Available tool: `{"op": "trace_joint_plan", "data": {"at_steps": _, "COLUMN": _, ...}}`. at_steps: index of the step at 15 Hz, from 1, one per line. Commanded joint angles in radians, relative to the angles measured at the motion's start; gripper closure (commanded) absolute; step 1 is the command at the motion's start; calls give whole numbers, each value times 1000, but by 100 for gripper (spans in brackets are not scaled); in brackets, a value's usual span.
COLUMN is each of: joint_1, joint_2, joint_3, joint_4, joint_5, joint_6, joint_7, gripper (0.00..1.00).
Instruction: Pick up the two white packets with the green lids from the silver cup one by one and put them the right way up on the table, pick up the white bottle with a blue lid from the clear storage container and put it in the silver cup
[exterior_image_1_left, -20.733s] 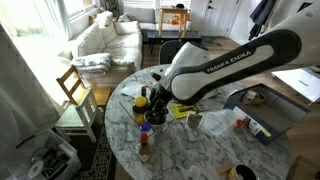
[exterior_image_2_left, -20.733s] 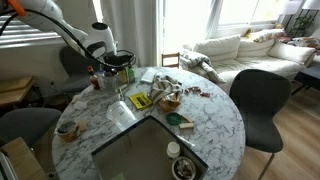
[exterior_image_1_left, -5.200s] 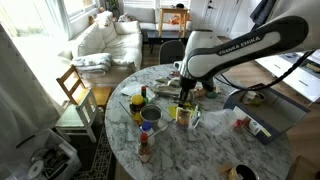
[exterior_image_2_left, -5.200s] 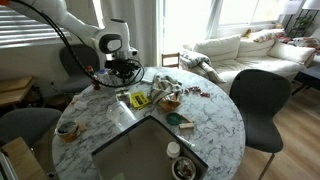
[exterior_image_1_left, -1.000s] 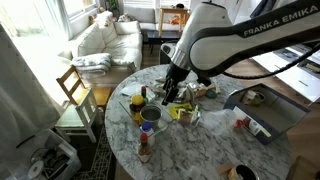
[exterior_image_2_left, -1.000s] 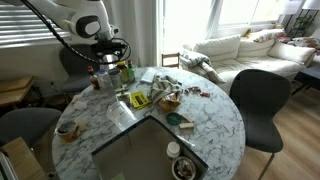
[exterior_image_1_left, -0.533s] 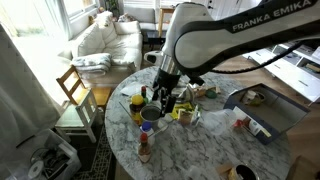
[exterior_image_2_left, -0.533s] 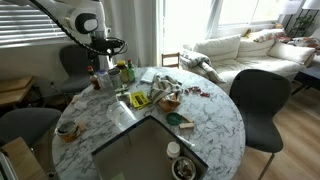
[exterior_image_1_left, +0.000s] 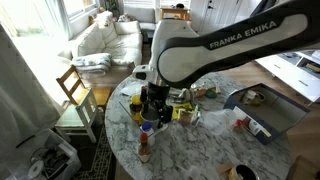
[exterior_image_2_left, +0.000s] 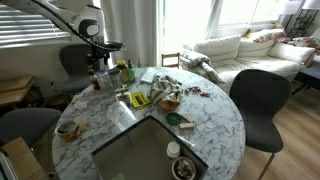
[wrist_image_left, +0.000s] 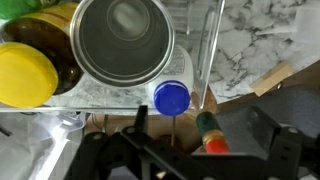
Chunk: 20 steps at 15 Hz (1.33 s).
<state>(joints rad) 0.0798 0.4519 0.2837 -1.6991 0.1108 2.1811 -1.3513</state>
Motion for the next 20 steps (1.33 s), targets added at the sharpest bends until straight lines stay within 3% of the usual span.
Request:
{"op": "trace_joint_plan", "data": {"at_steps": 1, "joint_1": 16, "joint_2": 41, "joint_3": -3, "joint_4": 36, "joint_5": -25, "joint_6": -17, "joint_7": -83, "gripper": 0}}
{"op": "trace_joint_plan", "data": {"at_steps": 8, "joint_1": 29, "joint_2": 87, "joint_3": -5, "joint_4": 87, "joint_5": -27, "joint_6": -20, "joint_7": -121, "gripper": 5}}
{"op": "trace_joint_plan", "data": {"at_steps": 13, "joint_1": 29, "joint_2": 119, "joint_3": -6, "joint_4": 111, "joint_5": -25, "joint_6": -15, "joint_7": -127, "gripper": 15}}
{"op": "trace_joint_plan", "data": {"at_steps": 15, "joint_1": 31, "joint_2": 128, "joint_3": -9, "joint_4": 117, "joint_5": -32, "joint_6": -16, "joint_7": -125, "gripper": 24}}
{"op": "trace_joint_plan", "data": {"at_steps": 16, "joint_1": 30, "joint_2": 132, "joint_3": -8, "joint_4": 122, "joint_5": -32, "joint_6": -18, "joint_7": -127, "gripper": 35}}
{"op": "trace_joint_plan", "data": {"at_steps": 20, "joint_1": 31, "joint_2": 146, "joint_3": -11, "joint_4": 135, "joint_5": -42, "joint_6": -23, "joint_7": -126, "gripper": 59}}
